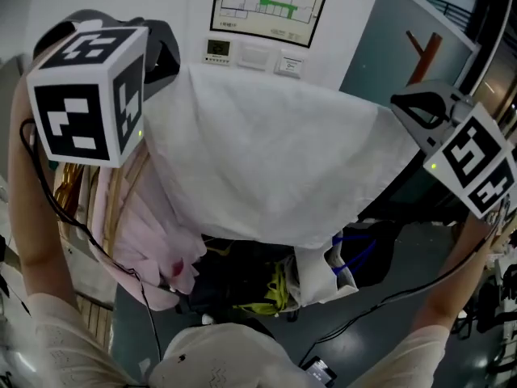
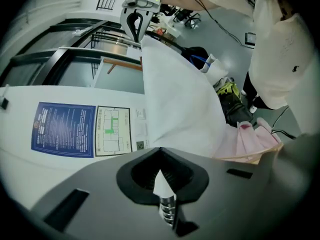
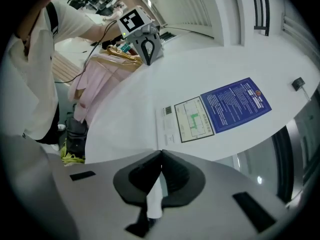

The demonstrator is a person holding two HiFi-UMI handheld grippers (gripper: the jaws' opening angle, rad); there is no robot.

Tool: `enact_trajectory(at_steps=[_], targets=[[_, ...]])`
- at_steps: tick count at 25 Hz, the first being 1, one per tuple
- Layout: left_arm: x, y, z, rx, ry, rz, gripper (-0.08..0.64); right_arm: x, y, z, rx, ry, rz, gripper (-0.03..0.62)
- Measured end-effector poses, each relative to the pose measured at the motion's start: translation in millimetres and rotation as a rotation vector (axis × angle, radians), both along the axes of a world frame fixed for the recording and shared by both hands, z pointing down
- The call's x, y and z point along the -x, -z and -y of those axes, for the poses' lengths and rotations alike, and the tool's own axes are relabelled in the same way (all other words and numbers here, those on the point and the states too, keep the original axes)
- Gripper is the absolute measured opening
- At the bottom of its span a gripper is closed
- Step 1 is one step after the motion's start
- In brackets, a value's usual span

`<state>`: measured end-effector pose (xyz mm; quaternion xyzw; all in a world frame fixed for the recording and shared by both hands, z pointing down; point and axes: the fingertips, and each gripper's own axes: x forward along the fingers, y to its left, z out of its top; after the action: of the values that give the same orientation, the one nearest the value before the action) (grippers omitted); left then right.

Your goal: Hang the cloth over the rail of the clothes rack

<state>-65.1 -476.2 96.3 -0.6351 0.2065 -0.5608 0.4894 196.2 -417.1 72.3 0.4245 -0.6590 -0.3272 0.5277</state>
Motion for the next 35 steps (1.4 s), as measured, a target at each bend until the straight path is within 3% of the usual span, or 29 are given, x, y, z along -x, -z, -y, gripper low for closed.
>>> enact_trajectory(at_steps=[4, 8, 14, 19, 21, 25, 29, 35], targets=[[9, -23, -12, 0.049, 0.084, 0.002, 0.011, -7, -19, -15, 0.017, 0.002, -0.022, 0.017], [19, -33, -13, 0.03, 0.153, 0.019, 0.011, -23, -24, -21, -0.019, -0.017, -0.089, 0.017], [44, -49, -8, 0.124, 0.265, -0.041, 0.012, -40, -34, -19, 0.044, -0.033, -0.106, 0.02], [37, -27, -10, 0.1, 0.21, -0.111, 0.012, -53, -33, -20, 0.052, -0.077, -0.096, 0.027], [34, -14, -4, 0.066, 0.203, -0.107, 0.014, -56, -29, -20, 0.056, -0.095, -0.084, 0.074], [14, -3, 10, 0.014, 0.166, -0.071, 0.058, -55, -28, -13, 0.035, -0.121, -0.106, 0.074], [15, -16, 16, 0.027, 0.177, -0.032, 0.063, -50, -30, -11, 0.046, -0.137, -0.129, 0.073], [18, -16, 17, 0.031, 0.178, -0.062, 0.063, -49, -31, -8, 0.07, -0.15, -0.138, 0.072]])
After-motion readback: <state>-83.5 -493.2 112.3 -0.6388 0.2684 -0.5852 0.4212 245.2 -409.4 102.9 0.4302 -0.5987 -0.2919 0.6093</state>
